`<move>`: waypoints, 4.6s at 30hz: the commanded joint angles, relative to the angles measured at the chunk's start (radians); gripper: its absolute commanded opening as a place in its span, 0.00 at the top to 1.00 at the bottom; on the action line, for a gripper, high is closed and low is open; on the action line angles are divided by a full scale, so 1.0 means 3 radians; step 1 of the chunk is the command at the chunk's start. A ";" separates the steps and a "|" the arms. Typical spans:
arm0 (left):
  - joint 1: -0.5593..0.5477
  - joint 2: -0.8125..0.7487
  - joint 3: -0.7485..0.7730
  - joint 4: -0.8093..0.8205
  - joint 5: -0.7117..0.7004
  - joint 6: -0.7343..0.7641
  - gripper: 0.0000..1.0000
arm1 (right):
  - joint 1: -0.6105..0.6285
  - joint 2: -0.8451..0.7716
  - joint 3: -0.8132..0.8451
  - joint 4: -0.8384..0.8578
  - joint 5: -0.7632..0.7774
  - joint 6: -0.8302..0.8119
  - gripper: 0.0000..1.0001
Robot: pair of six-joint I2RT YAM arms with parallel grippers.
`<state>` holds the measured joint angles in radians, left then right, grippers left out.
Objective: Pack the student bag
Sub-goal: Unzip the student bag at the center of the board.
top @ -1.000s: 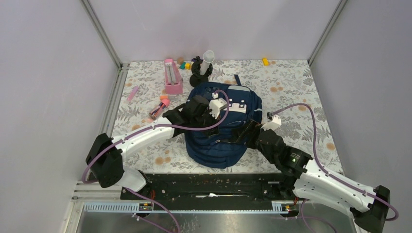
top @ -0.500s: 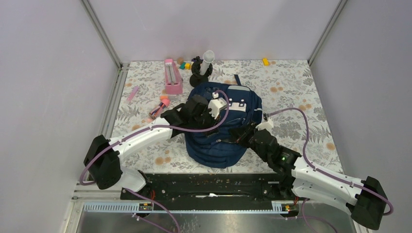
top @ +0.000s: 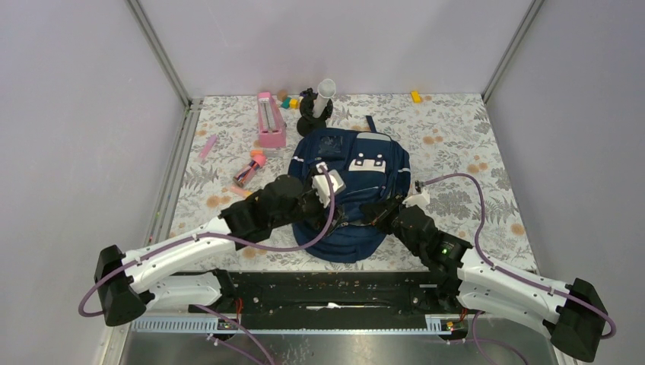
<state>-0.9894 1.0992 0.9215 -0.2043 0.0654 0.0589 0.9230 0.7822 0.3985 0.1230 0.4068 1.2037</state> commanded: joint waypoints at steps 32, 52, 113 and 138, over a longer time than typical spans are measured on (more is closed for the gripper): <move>-0.0397 0.0283 -0.0634 0.0811 -0.0919 -0.0478 0.60 | -0.0019 -0.0293 -0.0096 0.0250 0.0269 0.0109 1.00; -0.0650 0.0357 -0.0756 0.0987 -0.1160 -0.0294 0.56 | -0.0019 -0.0190 -0.0070 0.0316 0.0213 0.0141 1.00; -0.1207 0.0317 -0.0900 0.0153 -0.2387 -0.0611 1.00 | -0.0019 -0.0399 -0.0168 0.0308 0.0520 0.0059 1.00; -0.1207 0.0448 -0.1071 0.0435 -0.2277 -0.1394 0.81 | -0.0024 -0.0380 0.0197 0.0161 0.0749 -0.0359 1.00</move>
<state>-1.3529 1.2076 0.6220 0.0814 -0.5732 -0.3378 0.9436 0.6842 0.3748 0.0872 0.4114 1.1408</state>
